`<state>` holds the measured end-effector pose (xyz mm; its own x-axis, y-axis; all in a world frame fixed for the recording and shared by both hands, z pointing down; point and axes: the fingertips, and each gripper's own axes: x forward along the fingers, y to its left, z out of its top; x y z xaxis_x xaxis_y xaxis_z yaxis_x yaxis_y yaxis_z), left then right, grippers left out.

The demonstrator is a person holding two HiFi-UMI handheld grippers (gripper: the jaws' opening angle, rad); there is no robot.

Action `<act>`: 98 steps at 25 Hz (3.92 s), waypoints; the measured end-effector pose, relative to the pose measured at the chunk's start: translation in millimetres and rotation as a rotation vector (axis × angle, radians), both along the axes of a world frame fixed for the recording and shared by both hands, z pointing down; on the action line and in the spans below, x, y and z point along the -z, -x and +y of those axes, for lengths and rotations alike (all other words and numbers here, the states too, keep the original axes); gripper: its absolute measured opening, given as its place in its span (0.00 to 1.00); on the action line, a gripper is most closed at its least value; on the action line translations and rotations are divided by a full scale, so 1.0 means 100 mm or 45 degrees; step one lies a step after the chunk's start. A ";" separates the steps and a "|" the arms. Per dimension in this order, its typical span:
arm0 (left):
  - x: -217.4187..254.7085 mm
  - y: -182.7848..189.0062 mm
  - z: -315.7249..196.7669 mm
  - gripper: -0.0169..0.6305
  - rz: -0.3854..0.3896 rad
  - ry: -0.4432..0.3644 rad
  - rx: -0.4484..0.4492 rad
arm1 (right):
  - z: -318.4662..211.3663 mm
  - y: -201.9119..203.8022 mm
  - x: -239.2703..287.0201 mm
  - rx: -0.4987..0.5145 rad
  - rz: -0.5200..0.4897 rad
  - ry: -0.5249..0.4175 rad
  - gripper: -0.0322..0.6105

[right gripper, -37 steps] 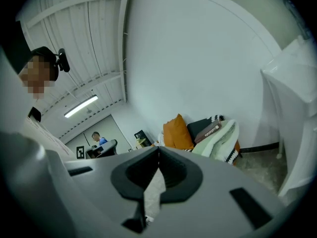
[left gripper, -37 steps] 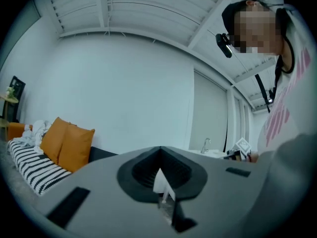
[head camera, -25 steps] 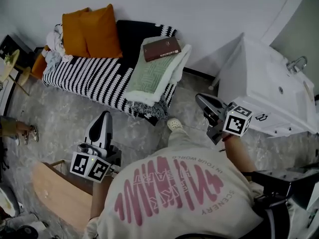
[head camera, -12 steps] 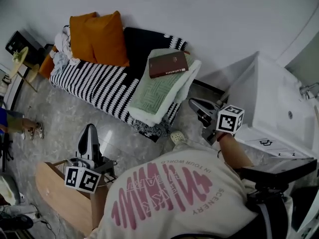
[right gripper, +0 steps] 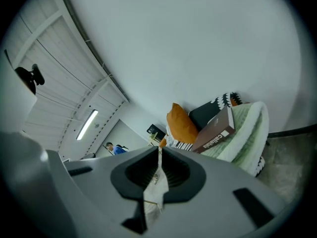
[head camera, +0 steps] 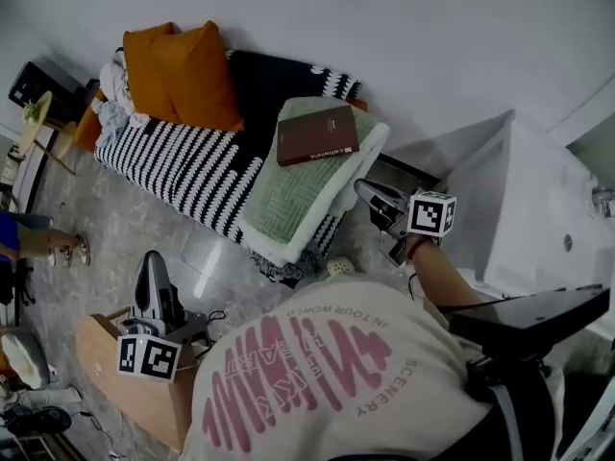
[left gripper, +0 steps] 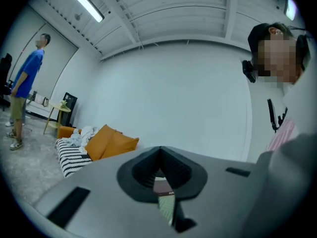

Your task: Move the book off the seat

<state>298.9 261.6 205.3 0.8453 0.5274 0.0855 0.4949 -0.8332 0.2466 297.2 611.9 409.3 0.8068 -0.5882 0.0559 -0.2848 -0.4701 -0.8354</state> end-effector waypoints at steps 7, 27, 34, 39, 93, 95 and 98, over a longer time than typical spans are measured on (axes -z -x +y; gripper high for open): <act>-0.06 -0.19 0.25 0.04 -0.004 -0.060 0.035 | 0.25 -0.31 -0.37 0.020 -0.131 -0.057 0.07; -0.34 -0.38 0.12 0.04 -0.131 -0.072 0.297 | 0.80 -1.22 -1.46 -0.202 -0.428 -0.634 0.52; -0.28 -0.41 0.18 0.04 -0.118 -0.104 0.341 | 0.68 -1.36 -1.61 -0.091 -0.486 -0.692 0.51; -0.27 -0.41 0.21 0.04 -0.128 -0.133 0.357 | 0.67 -1.50 -1.64 -0.097 -0.484 -0.657 0.51; -0.79 0.17 -0.29 0.04 -0.271 0.088 0.516 | 0.66 -1.47 -1.71 -0.285 -0.567 -0.548 0.30; -0.79 0.28 -0.35 0.04 -0.275 0.100 0.546 | 0.66 -1.47 -1.68 -0.294 -0.574 -0.535 0.30; -0.77 0.42 -0.42 0.04 -0.266 0.113 0.571 | 0.68 -1.50 -1.63 -0.327 -0.573 -0.519 0.30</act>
<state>256.8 219.6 282.1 0.9600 0.1287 0.2485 0.0250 -0.9238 0.3820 446.8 679.9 572.3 0.8742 -0.4256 0.2338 0.2127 -0.0973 -0.9723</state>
